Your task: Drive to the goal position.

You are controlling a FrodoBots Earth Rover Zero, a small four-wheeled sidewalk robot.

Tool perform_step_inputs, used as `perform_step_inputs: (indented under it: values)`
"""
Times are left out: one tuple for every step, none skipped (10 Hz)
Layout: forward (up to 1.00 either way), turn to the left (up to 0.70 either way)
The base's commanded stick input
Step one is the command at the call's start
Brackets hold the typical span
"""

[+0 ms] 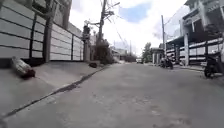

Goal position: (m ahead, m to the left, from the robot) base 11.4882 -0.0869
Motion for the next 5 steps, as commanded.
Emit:
perform_step_inputs:
  values:
    - [1.0, 0.02]
    - [1.0, 0.02]
    - [1.0, 0.02]
    - [1.0, 0.02]
    - [1.0, 0.02]
